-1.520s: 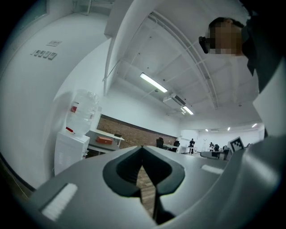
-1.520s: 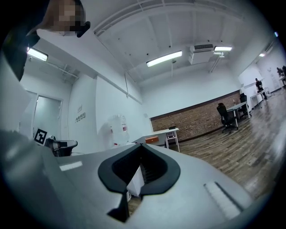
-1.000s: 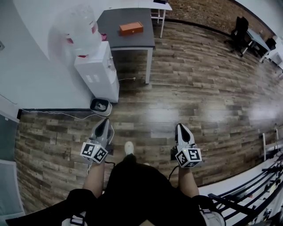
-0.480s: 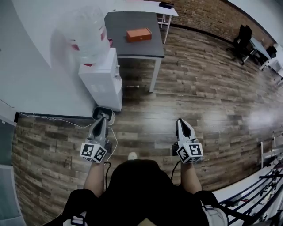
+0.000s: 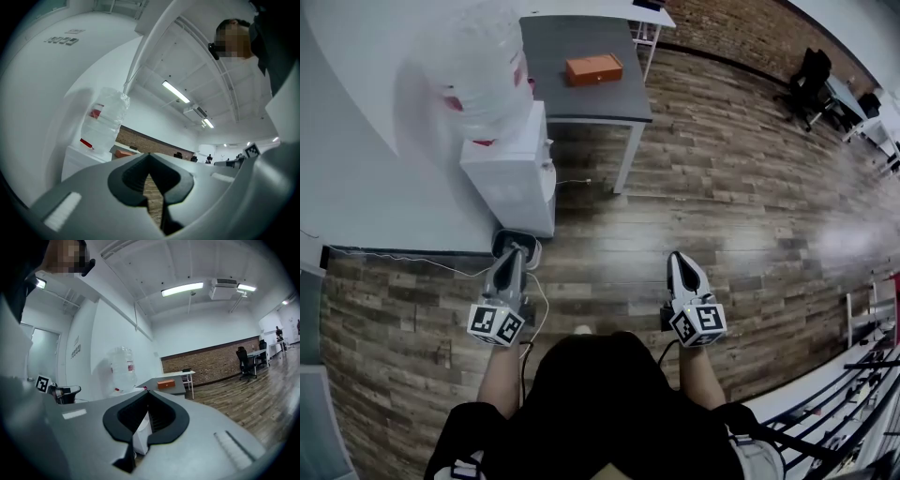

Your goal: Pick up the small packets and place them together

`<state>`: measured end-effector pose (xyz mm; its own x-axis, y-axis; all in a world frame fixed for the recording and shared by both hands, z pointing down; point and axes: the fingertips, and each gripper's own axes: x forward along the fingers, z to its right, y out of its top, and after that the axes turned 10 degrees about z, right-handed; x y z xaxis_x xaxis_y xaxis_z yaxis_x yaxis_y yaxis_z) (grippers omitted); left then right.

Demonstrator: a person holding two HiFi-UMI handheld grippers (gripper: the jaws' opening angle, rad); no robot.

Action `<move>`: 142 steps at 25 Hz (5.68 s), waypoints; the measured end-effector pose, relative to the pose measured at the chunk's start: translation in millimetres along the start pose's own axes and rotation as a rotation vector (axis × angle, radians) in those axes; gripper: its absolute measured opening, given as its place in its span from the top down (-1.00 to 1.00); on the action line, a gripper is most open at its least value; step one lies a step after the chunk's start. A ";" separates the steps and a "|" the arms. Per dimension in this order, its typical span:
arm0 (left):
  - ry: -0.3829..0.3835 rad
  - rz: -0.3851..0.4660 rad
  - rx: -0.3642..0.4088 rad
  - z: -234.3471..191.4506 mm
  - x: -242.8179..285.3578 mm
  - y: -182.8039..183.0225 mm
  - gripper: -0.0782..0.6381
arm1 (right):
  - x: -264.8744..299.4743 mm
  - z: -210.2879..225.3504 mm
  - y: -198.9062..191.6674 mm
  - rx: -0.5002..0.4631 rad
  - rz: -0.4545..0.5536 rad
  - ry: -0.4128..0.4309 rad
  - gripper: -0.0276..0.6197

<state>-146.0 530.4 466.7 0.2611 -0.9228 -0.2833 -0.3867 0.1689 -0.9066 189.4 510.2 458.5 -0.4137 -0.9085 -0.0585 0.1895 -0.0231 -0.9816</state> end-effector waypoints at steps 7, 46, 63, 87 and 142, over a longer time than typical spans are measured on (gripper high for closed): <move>-0.008 -0.034 -0.010 -4.9 12.1 -16.5 0.79 | 6.9 5.0 -5.0 -0.006 -0.022 -0.017 0.91; 0.035 0.003 0.091 2.1 275.5 -52.2 0.79 | 239.6 192.7 23.3 0.103 0.023 0.089 0.91; -0.065 -0.012 0.039 -32.4 367.2 -84.2 0.79 | 302.2 202.8 16.9 0.058 0.019 0.034 0.91; -0.119 -0.022 0.015 -121.7 514.8 -88.5 0.78 | 492.2 184.3 18.0 0.024 0.000 0.088 0.91; 0.170 -0.512 0.003 -278.2 639.6 -243.8 0.52 | 697.9 177.8 -170.2 0.027 -0.496 0.243 0.91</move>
<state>-130.7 -197.4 593.6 0.2687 -0.9304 0.2493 -0.2445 -0.3162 -0.9166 26.7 -194.1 617.1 -0.6522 -0.6636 0.3663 -0.0588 -0.4375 -0.8973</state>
